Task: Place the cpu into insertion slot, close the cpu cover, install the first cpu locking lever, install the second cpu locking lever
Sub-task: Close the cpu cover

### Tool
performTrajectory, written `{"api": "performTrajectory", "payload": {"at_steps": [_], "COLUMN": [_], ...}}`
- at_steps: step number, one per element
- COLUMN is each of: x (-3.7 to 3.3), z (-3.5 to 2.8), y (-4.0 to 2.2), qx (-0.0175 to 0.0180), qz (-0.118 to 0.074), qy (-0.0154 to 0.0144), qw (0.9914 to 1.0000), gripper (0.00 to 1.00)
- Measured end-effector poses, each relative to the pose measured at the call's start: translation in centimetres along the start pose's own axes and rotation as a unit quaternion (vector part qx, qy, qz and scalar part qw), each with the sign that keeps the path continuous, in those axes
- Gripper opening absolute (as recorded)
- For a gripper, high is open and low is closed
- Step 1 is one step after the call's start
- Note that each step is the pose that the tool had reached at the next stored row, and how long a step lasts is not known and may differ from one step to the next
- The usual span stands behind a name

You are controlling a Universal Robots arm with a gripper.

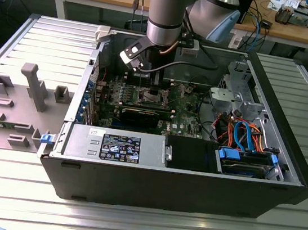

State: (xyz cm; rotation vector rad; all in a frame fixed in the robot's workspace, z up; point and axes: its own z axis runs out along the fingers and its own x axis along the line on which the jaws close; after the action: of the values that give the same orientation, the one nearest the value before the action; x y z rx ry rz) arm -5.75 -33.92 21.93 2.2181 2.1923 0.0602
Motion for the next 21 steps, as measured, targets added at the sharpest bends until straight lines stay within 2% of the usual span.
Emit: {"api": "performTrajectory", "payload": {"at_steps": [4,9,15,21], "x": [0.01,0.02,0.02,0.03], "z": [-0.17,-0.78,-0.84,-1.5], "y": [-0.02,0.0,0.0,0.03], "qx": [-0.0014,-0.0023,-0.0021,-0.0021], "qz": [0.0,0.0,-0.017,-0.019], "qy": [0.0002,0.0003,0.0004,0.0003], "qw": [1.0,1.0,0.99986,0.99982], "gripper": [0.11,0.11,0.11,0.11]}}
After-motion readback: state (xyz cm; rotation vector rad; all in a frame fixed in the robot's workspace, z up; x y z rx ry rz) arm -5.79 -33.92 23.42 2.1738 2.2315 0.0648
